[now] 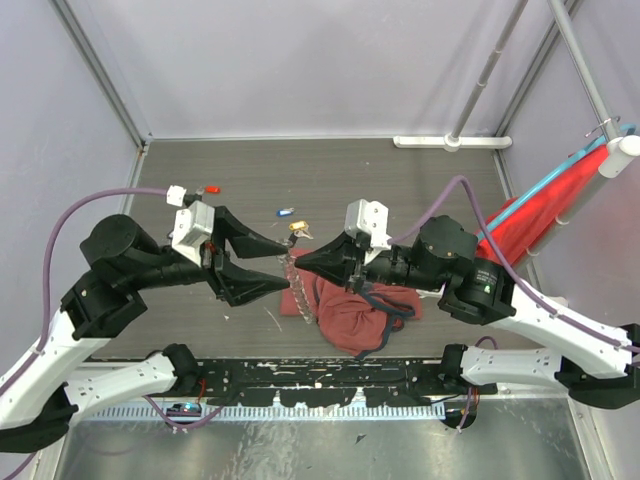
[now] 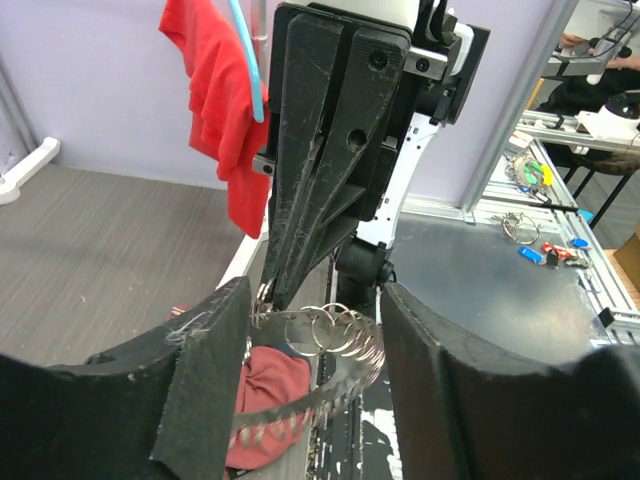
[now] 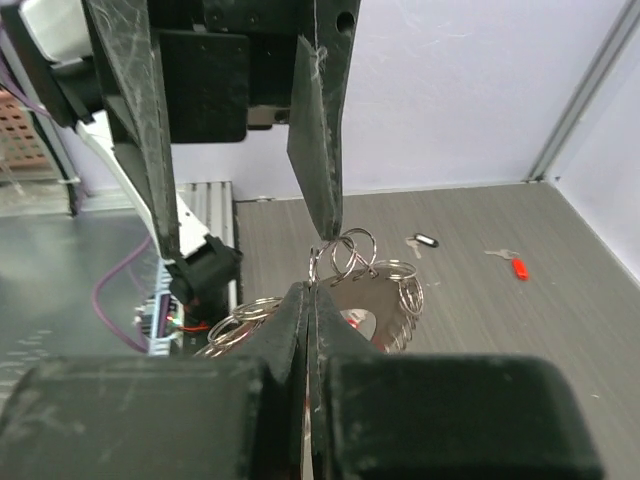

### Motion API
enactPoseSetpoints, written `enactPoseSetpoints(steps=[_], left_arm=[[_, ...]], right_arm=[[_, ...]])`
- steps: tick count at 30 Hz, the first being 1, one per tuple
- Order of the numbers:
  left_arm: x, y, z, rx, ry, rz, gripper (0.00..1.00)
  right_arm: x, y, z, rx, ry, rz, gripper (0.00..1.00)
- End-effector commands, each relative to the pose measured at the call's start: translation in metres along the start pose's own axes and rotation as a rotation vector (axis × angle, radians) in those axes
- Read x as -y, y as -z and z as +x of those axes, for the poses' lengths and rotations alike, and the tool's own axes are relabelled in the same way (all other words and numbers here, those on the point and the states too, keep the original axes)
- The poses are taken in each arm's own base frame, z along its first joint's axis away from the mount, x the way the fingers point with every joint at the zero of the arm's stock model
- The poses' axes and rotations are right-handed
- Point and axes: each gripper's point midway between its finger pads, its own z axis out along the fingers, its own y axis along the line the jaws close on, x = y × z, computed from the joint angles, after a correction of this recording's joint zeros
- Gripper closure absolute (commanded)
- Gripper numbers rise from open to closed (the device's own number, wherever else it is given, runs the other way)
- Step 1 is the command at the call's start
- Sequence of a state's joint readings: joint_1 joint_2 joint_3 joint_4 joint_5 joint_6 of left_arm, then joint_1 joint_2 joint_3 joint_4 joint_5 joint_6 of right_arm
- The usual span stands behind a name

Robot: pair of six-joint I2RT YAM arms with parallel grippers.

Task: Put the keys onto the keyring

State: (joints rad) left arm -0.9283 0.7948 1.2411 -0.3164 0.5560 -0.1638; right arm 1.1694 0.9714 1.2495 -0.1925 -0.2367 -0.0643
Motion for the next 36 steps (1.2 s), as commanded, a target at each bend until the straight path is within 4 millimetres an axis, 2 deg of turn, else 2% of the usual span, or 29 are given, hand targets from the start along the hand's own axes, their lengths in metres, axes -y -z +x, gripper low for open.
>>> enactPoseSetpoints(steps=[1,7,10,14,19,21,28,36], left_arm=[[0.002,0.010,-0.011,0.005,-0.040,-0.030,0.35],[-0.007,0.016,-0.005,-0.018,-0.051,-0.087,0.20],[-0.014,0.019,-0.005,-0.015,-0.060,-0.132,0.11],[-0.022,0.022,-0.005,-0.002,-0.089,-0.176,0.09],[-0.023,0.022,-0.003,0.013,-0.144,-0.168,0.12],[-0.022,0.022,-0.002,0.023,-0.168,-0.156,0.17],[-0.021,0.019,0.006,0.041,-0.243,-0.120,0.26],[-0.015,0.015,0.009,0.071,-0.288,-0.067,0.37]], right_arm=[[0.013,0.016,-0.038,0.100,0.168,0.064,0.99],[-0.004,0.032,-0.036,0.159,0.493,-0.046,0.99],[-0.003,0.034,-0.036,0.157,0.604,-0.052,0.99],[-0.001,0.035,-0.031,0.123,0.736,-0.073,0.99],[0.000,0.034,-0.026,0.095,0.902,-0.107,0.99],[0.001,0.034,-0.027,0.090,0.944,-0.108,0.99],[-0.002,0.036,-0.024,0.086,1.065,-0.144,0.99],[-0.014,0.040,-0.018,0.117,1.161,-0.216,0.99]])
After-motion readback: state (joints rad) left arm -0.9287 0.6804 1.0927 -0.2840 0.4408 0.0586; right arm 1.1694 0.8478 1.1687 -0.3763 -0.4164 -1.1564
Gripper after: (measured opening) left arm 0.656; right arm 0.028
